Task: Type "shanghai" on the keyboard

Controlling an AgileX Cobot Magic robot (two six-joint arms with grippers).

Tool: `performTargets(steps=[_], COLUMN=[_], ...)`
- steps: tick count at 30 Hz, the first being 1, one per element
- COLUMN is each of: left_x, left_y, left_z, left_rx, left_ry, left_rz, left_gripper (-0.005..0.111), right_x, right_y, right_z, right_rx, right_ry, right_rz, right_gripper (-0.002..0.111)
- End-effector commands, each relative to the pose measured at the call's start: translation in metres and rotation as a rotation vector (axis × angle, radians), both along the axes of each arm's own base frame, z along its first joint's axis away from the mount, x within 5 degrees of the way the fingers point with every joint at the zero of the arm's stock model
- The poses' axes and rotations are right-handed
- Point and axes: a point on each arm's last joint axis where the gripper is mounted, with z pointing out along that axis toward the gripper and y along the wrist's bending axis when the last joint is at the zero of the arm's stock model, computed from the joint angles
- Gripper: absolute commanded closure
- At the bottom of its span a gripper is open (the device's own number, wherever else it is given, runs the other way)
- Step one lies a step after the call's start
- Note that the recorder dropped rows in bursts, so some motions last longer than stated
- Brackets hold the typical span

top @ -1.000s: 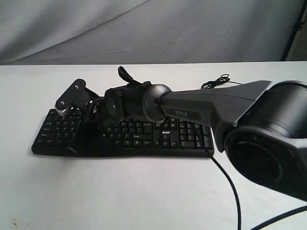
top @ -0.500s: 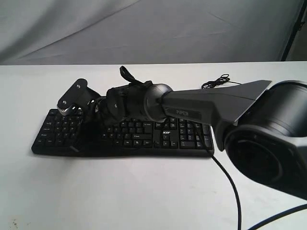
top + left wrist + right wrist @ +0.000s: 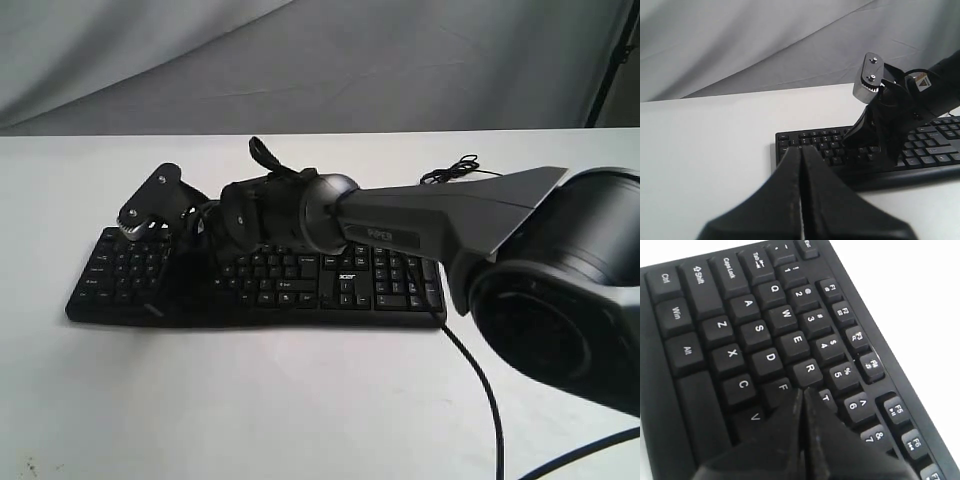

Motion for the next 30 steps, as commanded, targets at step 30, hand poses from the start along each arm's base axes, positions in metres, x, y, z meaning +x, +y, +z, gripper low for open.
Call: performTargets(steps=[30], left_x=[0.000], left_y=[0.000], left_z=[-0.001], left_rx=[-0.003], left_ry=[-0.004], left_rz=[-0.003], left_gripper=[0.107], right_x=[0.005], right_y=[-0.017], right_z=[0.009], right_rx=[-0.046], right_ry=[0.004], right_rz=[0.005], right_gripper=[0.108])
